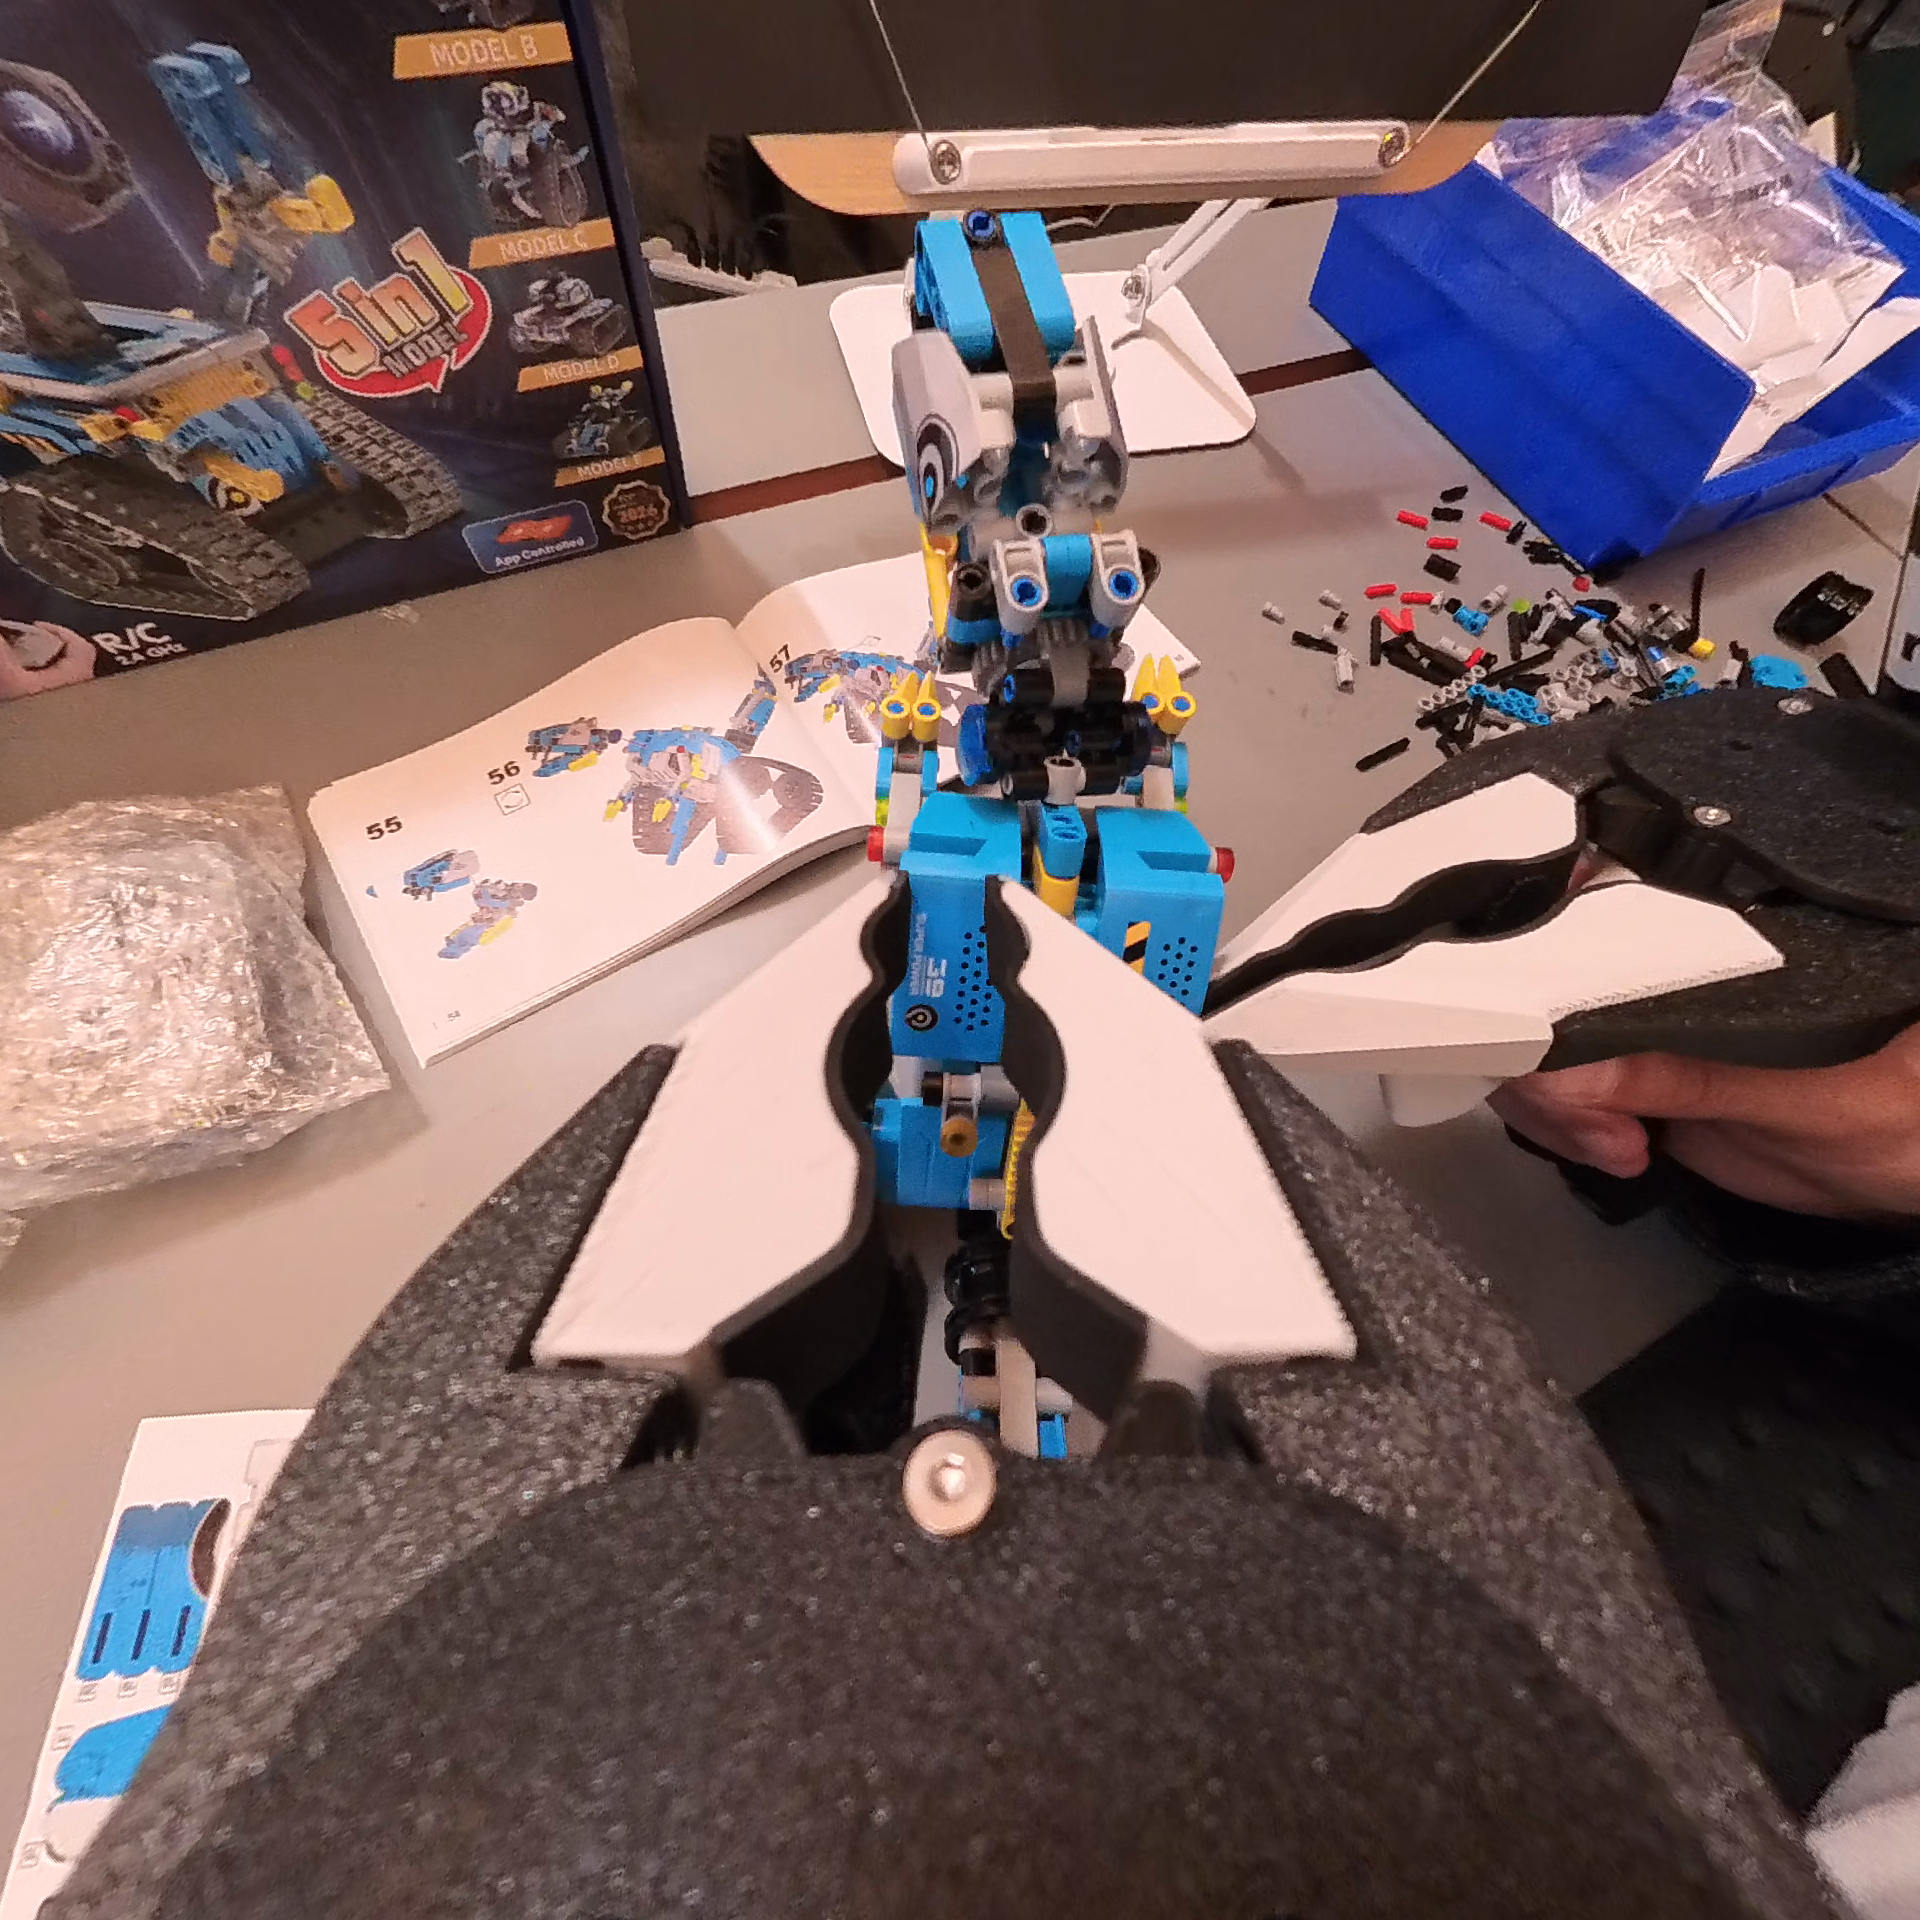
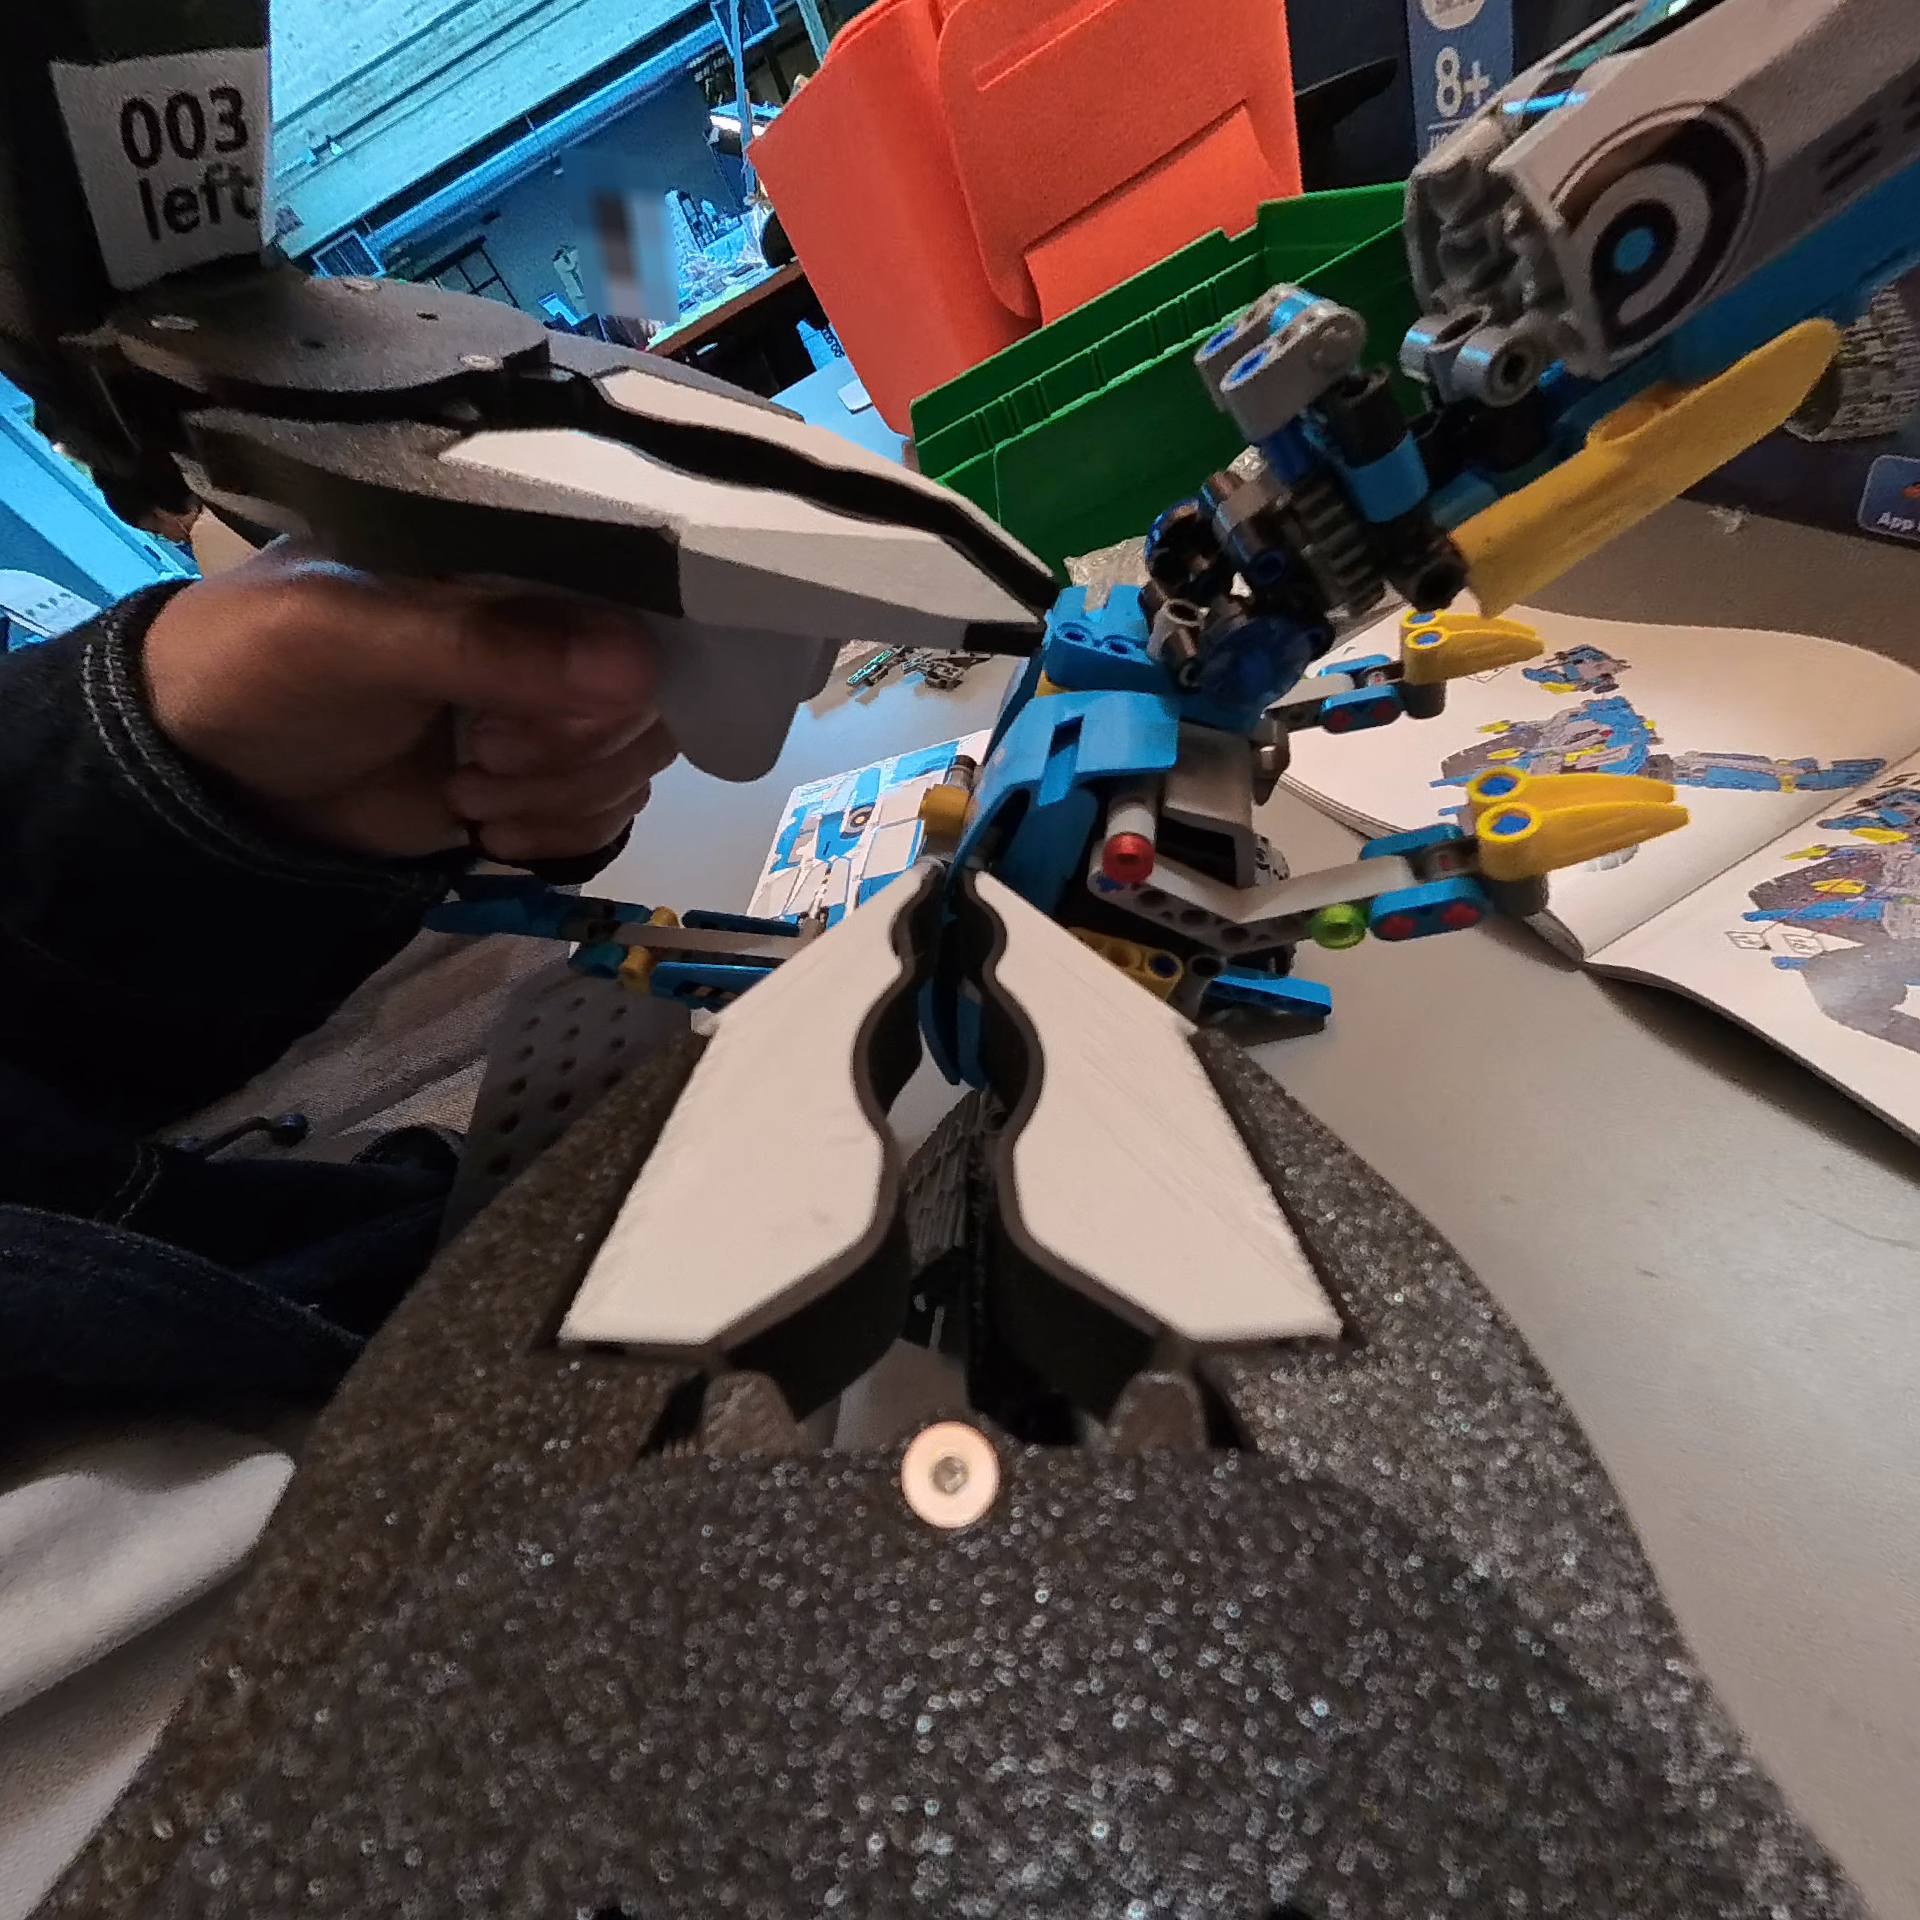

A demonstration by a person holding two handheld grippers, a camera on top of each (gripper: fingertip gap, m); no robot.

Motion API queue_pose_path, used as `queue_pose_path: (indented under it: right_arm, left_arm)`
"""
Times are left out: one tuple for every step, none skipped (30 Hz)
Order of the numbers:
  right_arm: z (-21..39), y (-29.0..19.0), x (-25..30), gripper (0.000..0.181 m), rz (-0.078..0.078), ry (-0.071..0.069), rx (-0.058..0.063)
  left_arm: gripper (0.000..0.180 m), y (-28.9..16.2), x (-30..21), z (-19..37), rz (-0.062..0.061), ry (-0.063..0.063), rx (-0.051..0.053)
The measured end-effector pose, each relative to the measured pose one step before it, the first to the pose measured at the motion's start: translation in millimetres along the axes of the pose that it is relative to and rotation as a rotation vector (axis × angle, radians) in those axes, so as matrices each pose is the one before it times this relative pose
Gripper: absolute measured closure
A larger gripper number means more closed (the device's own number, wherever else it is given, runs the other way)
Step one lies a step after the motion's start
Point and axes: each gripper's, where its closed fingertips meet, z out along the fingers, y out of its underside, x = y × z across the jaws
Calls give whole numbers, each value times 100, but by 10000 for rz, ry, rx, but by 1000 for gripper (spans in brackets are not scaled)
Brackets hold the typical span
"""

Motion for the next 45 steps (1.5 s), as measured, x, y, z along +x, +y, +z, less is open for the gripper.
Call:
queue_pose_path:
  right_arm:
    - [15, 5, -45, 180, 18, -26, -8]
    - [-2, -2, -19, 180, 15, -10, 8]
    - [-1, -4, 19, 180, -4, 1, 7]
    - [-7, -8, 13, 180, 10, -6, -3]
    - [-12, -3, 28, 180, 14, -4, -2]
    - [-1, -5, 13, 180, 5, 1, 8]
    - [2, -3, -5, 180, 4, -2, 2]
    - [0, -7, 4, 180, -11, 17, -3]
    - [-8, -3, 15, 180, -36, 22, -9]
    - [4, 4, -2, 180, -31, 11, -9]
    - [-3, -8, 24, 180, -9, 16, -1]
    - [-10, 3, 15, 180, -9, 4, -1]
    - [4, 4, -2, 180, 4, -15, -3]
    - [10, -9, -11, 180, 21, -19, 4]
    - [10, 6, -7, 180, -2, -12, 9]
    - [14, 9, -43, 180, -7, -24, -5]
    - [18, 19, -29, 180, 1, -9, -14]
    - [8, -9, 29, 180, 1, 38, 5]
    - [-4, -14, 16, 180, -11, 37, 9]
    - [8, -1, 13, 180, -17, 17, 16]
    - [3, -18, 16, 180, 32, 6, 22]
    - [21, -9, -25, 181, 53, -17, 27]
    - [9, 5, -20, 180, 24, -6, 20]
    - [-1, 4, -3, 181, -2, 4, 0]
    - [-12, -2, 8, 180, -3, 16, -8]
    - [-1, 7, -4, 180, -2, 1, -12]
    - [-18, 5, -7, 180, -4, 6, -3]
    - [-5, -2, -7, 180, -9, 0, -2]
    - [-5, 11, -6, 180, -2, -5, -8]
    - [-5, -4, -3, 180, 7, -9, -9]
    - [-7, 8, -3, 180, 8, -9, -1]
    - [-2, -3, -6, 180, 15, -14, 3]
    - [-7, 8, -20, 180, 23, -13, -2]
    - [-4, 7, -21, 180, 11, -16, -8]
    - [-12, 5, 17, 179, -1, 10, -3]
    - [-15, -7, 24, 180, 0, 1, 1]
    - [1, -12, 10, 180, 28, -15, 1]
    - [2, 3, 0, 180, 16, -12, 5]
    - [6, 1, -9, 180, 11, -10, 3]
    - [-6, -2, -13, 180, 4, -4, -5]
    - [0, 6, -12, 180, -14, -4, -9]
    - [5, 9, -13, 180, -3, -9, -7]
    - [-12, -5, 7, 180, 1, 13, 1]
    - [-8, 0, 15, 180, -6, 12, 4]
    - [-9, -1, 27, 180, -1, 11, -1]
  left_arm:
    - [168, 0, 25, -55, -30, 58, -22]
    - [167, -10, 63, -38, -89, 99, 6]
    - [165, -23, 115, -13, -146, 122, 34]
    - [162, -35, 166, -6, -170, 154, 47]
    - [158, -26, 156, 0, -167, 153, 41]
    - [156, -9, 22, 2, -111, 66, 25]
    - [157, 1, -111, 6, -6, -57, 24]
    - [161, 7, -191, 35, 58, -127, 24]
    - [164, 5, -214, 36, 54, -146, 26]
    - [169, -22, -175, 31, 6, -106, 35]
    - [170, 3, -9, 32, -9, -5, 37]
    - [170, -4, 54, 14, -5, 17, 25]
    - [169, -8, 67, -26, -14, 23, 4]
    - [167, -21, 73, -45, -44, 28, -11]
    - [166, -31, -59, -57, -72, -64, -22]
    - [163, -83, -433, -116, -83, -340, -31]
    - [153, -144, -751, -243, 18, -607, -38]
    - [153, -190, -449, -352, 263, -504, -42]
    - [154, -147, 200, -385, 362, -205, -87]
    - [159, 20, 543, -321, 136, -12, -213]
    - [166, 81, 738, -242, -196, 129, -239]
    - [170, 6, 1025, -153, -407, 373, -140]
    - [171, -1, 1051, 1, -465, 457, -120]
    - [172, 87, 564, 167, -423, 217, -178]
    - [172, 98, 68, 233, -364, -16, -165]
    - [172, -2, -137, 214, -305, -68, -69]
    - [172, -32, -352, 180, -237, -181, -9]
    - [173, 136, -313, 185, -117, -186, -91]
    - [172, 175, -245, 169, -8, -215, -118]
    - [172, 23, -255, 69, 166, -306, -3]
    - [172, -10, -186, 46, 343, -323, 9]
    - [172, 1, -196, 84, 377, -322, -22]
    - [173, -58, -91, 98, 305, -236, 27]
    - [174, -16, 90, 102, 206, -105, 12]
    - [176, 8, 48, 80, 168, -118, -12]
    - [177, -17, -39, 33, 237, -183, 10]
    - [178, 14, -41, 24, 289, -189, -9]
    - [178, 22, 1, 3, 259, -175, -18]
    - [178, 18, 0, 1, 206, -172, -25]
    - [178, 58, 8, 5, 206, -174, -50]
    - [177, 67, -4, -4, 224, -169, -51]
    - [177, 25, 17, -12, 170, -124, 4]
    - [177, 4, 7, 29, 73, -74, 37]
    - [177, -1, -6, 28, 25, -45, 53]
    - [177, -15, -3, 30, 2, -8, 35]
